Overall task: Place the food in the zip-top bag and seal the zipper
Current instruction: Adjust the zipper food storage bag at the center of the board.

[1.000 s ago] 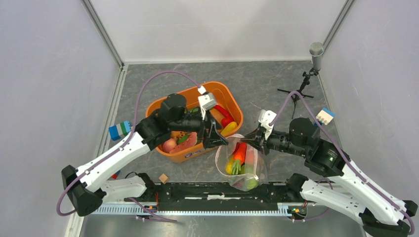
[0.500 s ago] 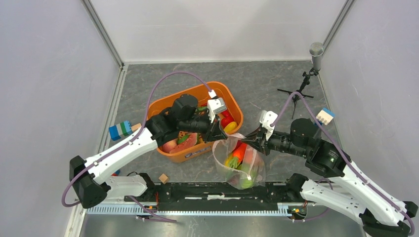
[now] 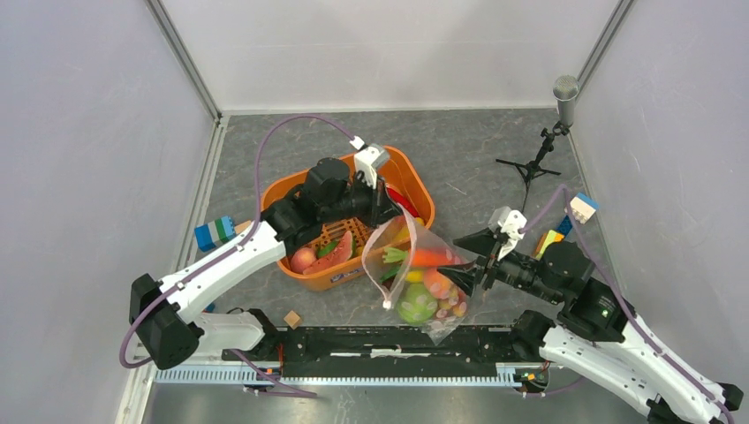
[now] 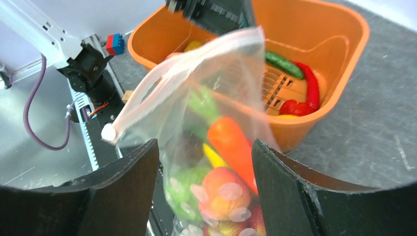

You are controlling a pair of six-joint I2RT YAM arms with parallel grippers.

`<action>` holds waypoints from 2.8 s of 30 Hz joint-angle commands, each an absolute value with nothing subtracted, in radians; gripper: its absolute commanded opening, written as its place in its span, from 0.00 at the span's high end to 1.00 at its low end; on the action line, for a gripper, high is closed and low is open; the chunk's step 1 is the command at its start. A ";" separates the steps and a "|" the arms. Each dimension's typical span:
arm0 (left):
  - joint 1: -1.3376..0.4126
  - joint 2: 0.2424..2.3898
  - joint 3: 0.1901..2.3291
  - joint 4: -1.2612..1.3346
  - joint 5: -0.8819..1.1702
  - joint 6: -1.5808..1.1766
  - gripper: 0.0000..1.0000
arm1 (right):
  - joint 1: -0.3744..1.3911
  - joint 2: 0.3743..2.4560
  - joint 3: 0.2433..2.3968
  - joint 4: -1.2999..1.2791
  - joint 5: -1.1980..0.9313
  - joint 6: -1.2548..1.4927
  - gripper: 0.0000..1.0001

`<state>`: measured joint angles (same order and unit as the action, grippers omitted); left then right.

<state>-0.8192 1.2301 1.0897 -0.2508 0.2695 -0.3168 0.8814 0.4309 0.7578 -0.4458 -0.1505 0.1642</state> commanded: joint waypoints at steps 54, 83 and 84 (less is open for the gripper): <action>-0.499 0.982 0.940 -0.219 0.044 -0.694 0.98 | 1.174 0.647 0.225 0.475 0.093 -0.050 0.18; -0.498 1.013 0.952 -0.206 0.058 -0.689 0.98 | 1.419 1.253 0.215 1.395 0.470 -0.191 0.35; -0.499 1.013 0.951 -0.207 0.056 -0.689 0.98 | 1.419 1.267 0.219 1.401 0.462 -0.189 0.37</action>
